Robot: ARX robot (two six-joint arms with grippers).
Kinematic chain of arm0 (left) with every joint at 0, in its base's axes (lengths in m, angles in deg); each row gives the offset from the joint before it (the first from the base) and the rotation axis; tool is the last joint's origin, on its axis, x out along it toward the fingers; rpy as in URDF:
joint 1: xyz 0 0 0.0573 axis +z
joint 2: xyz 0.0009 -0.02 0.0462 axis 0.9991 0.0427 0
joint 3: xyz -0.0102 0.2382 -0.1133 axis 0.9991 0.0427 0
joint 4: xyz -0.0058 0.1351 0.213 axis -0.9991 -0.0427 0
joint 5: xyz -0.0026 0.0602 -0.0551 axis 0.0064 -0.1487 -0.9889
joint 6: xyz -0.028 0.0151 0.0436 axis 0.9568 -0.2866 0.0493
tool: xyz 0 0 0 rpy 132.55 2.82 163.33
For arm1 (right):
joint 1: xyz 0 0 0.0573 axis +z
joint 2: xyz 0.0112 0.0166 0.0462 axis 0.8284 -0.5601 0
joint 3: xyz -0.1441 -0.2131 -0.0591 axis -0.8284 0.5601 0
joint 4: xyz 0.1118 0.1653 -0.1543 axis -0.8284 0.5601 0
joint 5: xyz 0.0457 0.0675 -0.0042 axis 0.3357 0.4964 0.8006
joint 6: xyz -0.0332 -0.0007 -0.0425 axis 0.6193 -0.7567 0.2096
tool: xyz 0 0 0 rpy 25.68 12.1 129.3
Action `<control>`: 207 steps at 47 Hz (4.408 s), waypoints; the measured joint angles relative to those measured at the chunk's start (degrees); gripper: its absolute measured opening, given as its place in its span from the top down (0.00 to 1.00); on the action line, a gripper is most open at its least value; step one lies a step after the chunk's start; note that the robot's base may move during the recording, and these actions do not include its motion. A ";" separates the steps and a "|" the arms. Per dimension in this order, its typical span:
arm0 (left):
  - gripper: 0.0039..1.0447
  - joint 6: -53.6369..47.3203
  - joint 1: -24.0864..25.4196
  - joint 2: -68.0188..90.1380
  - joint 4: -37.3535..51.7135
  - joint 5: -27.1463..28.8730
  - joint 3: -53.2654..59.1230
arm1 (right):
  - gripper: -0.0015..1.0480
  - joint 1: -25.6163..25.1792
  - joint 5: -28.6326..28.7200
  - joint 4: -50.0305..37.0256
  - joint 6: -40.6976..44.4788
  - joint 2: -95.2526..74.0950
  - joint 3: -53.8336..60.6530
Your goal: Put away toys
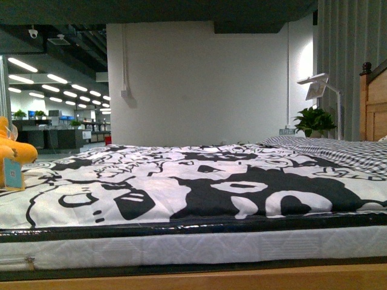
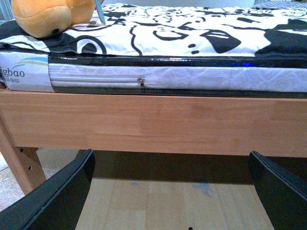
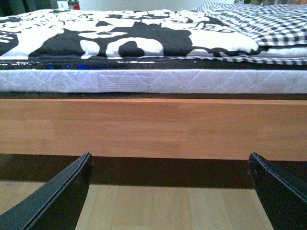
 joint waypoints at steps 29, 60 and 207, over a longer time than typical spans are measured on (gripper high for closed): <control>0.06 -0.02 -0.02 -0.11 0.00 0.17 0.00 | 0.06 0.00 0.20 0.00 0.00 0.09 0.00; 0.06 -0.02 -0.07 -0.13 0.00 0.22 0.00 | 0.06 -0.02 0.31 0.00 0.00 0.04 0.00; 0.06 -0.02 -0.07 -0.13 0.00 0.20 0.00 | 0.91 23.69 -13.55 -19.17 -5.90 -88.13 -65.35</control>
